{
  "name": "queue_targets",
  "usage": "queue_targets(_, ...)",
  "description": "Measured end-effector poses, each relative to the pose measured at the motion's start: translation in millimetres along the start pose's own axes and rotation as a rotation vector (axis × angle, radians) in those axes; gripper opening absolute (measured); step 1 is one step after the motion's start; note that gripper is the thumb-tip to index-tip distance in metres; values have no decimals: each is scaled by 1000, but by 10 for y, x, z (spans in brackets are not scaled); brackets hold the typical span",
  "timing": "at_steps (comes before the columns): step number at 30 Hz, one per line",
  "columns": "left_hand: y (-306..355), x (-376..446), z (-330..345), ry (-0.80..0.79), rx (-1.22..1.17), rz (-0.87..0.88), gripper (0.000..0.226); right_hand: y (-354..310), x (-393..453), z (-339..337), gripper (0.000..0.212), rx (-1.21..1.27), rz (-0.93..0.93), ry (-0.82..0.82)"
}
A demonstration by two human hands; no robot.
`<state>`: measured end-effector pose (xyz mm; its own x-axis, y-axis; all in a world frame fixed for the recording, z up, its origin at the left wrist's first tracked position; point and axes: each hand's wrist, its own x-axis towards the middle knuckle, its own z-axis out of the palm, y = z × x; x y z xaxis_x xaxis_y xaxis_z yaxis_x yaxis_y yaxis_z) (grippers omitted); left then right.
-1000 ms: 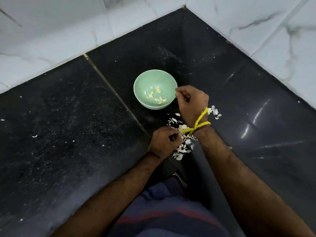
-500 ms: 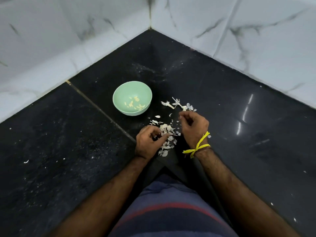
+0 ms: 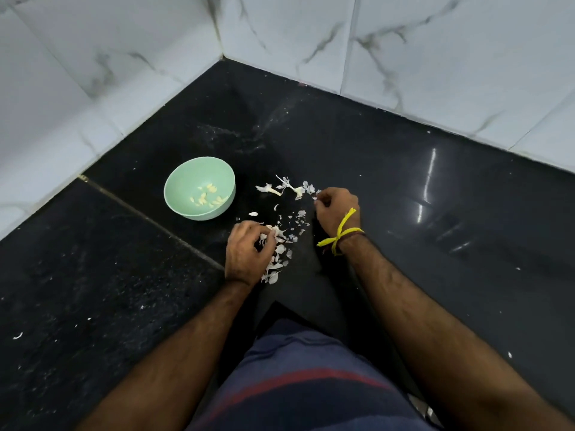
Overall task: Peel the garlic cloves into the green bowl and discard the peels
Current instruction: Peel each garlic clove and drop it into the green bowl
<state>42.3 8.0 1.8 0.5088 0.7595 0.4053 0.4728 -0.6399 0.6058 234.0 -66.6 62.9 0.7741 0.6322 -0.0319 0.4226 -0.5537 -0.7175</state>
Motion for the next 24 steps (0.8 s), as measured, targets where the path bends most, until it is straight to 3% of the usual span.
queue_targets(5,-41,12,42,-62,6,56,11,-87,199,52,15,-80,-1,12)
queue_targets(13,-38,25,51,-28,26,52,20,-286,415,329,17,-275,-55,-109)
queue_targets(18,-46,31,51,-41,32,45,19,-300,396,428,18,-328,-61,-90)
queue_targets(24,-56,29,59,-29,12,47,14,-263,345,366,15,-77,-55,10)
